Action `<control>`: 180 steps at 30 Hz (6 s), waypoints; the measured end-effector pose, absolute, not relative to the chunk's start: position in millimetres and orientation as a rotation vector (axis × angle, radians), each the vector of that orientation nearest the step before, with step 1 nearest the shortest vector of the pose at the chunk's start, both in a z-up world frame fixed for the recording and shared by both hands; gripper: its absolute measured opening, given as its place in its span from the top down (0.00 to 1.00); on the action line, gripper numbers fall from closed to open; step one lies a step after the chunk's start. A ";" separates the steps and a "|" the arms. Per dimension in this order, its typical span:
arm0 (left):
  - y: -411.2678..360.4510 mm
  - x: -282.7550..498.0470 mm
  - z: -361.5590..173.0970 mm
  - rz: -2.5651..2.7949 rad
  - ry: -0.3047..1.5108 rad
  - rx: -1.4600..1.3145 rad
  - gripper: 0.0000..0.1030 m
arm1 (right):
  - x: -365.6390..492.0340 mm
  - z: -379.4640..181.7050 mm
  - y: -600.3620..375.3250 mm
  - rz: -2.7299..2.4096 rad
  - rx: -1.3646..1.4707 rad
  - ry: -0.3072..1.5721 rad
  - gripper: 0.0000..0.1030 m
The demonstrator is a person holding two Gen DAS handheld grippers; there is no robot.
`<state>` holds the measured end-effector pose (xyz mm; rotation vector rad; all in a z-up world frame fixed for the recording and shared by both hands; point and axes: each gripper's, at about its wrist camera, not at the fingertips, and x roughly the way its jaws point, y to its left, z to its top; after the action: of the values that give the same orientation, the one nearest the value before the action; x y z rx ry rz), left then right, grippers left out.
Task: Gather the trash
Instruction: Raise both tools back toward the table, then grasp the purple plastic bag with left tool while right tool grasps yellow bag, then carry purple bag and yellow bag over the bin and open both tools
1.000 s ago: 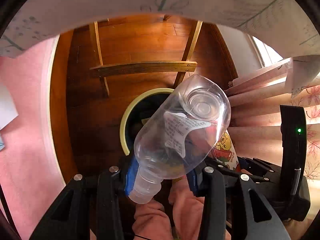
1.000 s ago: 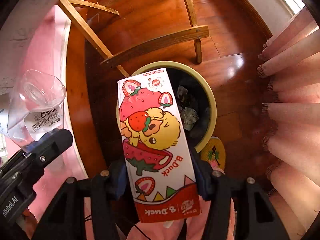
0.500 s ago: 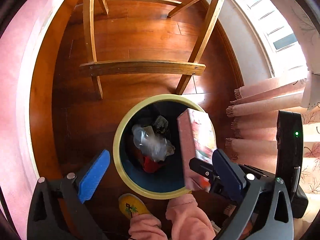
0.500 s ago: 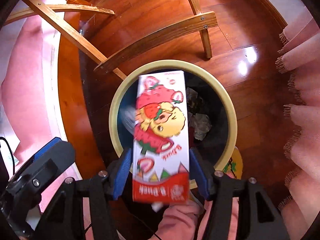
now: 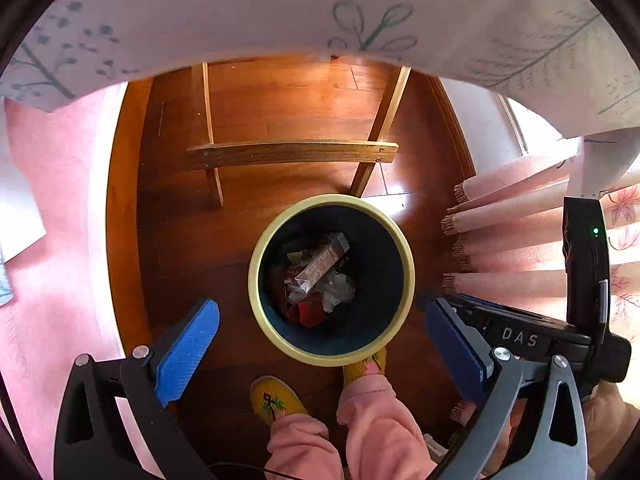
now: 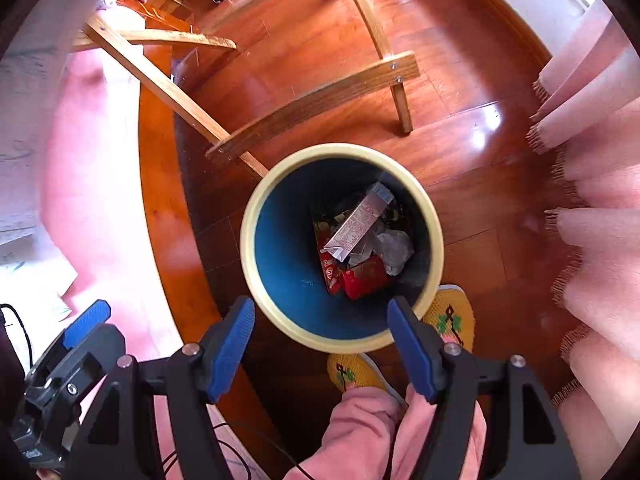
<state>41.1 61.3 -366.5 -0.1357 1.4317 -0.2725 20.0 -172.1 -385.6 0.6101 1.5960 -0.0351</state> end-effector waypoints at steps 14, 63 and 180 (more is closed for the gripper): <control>94.3 23.5 -113.1 -0.291 1.121 -0.174 0.01 | 13.0 -133.5 -178.8 0.055 0.574 1.325 0.32; 42.2 457.9 -92.1 0.117 1.185 -0.292 0.03 | 489.0 -87.6 -231.6 0.422 -0.072 1.211 0.33; 67.5 40.8 -454.9 -0.283 1.447 -0.160 0.07 | 35.9 -481.2 -163.9 0.040 0.689 1.593 0.34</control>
<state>40.8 67.5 -454.9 -0.1598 1.4469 -0.2832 35.9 -163.9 -481.2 0.6886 1.5929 0.0403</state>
